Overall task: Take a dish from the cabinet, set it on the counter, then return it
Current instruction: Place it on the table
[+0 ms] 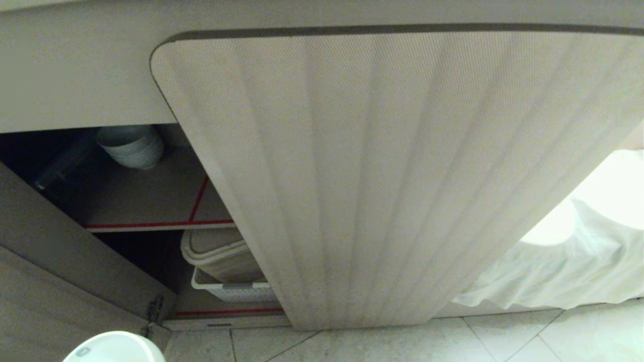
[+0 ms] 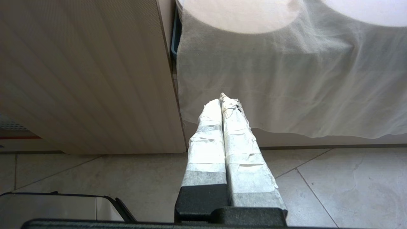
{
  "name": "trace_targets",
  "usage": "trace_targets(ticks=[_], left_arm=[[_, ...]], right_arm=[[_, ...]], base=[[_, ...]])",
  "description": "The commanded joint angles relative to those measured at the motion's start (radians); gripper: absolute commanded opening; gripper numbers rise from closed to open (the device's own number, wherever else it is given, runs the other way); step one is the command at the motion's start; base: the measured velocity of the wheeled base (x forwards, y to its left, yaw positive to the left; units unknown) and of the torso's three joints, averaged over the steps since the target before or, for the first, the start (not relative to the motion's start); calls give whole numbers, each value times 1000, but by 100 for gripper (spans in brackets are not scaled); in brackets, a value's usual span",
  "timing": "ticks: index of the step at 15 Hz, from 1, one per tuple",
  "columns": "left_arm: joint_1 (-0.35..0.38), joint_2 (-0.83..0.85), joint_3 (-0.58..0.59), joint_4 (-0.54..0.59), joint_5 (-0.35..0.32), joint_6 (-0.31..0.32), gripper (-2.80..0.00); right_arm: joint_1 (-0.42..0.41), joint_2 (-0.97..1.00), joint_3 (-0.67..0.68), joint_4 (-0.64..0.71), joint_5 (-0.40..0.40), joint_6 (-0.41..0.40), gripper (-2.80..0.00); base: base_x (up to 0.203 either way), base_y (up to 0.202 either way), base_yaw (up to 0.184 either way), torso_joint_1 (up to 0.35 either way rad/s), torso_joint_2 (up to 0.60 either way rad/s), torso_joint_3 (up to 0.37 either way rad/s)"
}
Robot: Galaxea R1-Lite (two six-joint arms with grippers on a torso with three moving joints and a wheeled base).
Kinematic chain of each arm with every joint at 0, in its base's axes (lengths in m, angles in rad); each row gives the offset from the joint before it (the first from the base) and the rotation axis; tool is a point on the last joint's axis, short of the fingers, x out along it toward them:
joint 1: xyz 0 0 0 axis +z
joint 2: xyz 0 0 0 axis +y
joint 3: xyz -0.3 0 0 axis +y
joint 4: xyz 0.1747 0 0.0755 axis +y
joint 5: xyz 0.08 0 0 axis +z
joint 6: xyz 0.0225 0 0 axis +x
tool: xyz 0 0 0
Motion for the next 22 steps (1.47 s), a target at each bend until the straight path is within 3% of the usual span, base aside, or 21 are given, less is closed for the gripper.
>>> trace_targets(ticks=[1,22], left_arm=[[-1,4,2,3,0,-2,-280],[0,7,-1,-2,-14,-2,-280]], right_arm=[[0,0,0,0,1,0,-280],[0,0,0,0,1,0,-280]], base=[[0,0,0,0,0,0],[0,0,0,1,-4,-2]])
